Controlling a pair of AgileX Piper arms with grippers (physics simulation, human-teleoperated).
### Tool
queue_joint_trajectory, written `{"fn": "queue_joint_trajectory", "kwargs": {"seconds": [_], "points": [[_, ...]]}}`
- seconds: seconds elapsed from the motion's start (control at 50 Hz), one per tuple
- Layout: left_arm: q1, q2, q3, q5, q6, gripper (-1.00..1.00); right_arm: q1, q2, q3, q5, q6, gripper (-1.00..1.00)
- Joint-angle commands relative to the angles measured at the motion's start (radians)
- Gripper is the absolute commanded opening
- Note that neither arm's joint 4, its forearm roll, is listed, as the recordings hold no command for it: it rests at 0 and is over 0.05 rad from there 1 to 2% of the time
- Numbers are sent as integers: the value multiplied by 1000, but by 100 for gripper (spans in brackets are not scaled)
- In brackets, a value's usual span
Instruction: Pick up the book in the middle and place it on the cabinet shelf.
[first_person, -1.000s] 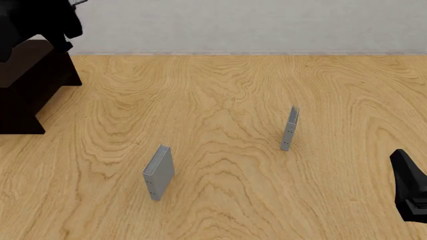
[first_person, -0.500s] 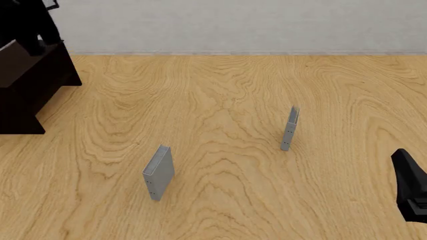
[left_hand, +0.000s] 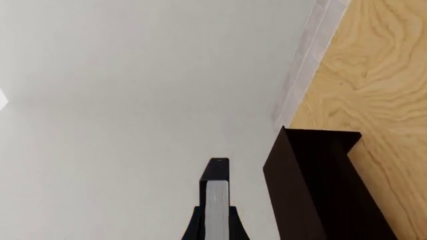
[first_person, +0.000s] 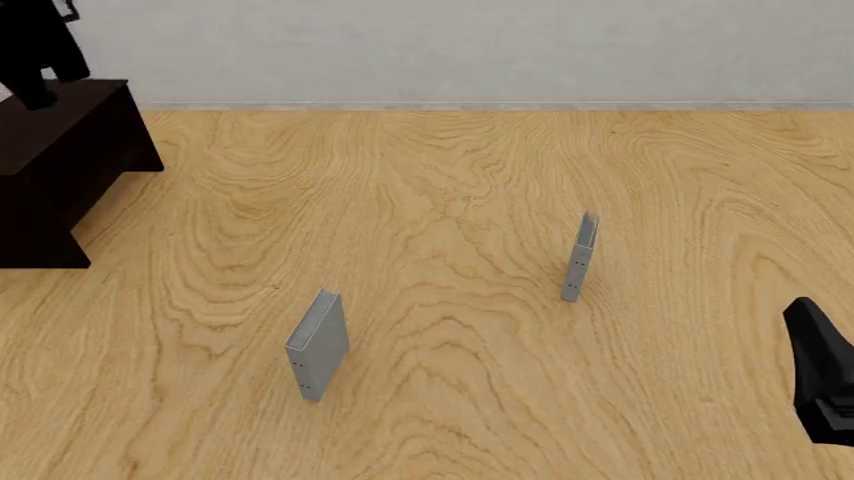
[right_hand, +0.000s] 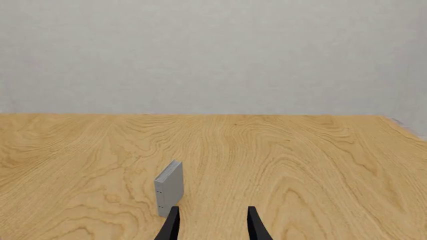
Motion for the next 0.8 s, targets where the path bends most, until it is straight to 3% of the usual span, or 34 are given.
{"fn": "queue_joint_trajectory", "kwargs": {"seconds": [0.02,0.38,0.8], "points": [[30,45,-59,-7,28,-100,0,0,-1,1,0,100],[91,125,-101,-20,71,-100,0,0,0,0,0,100],[93,183,-107,-20,49,-100,0,-1,-1,1,0,100]]}}
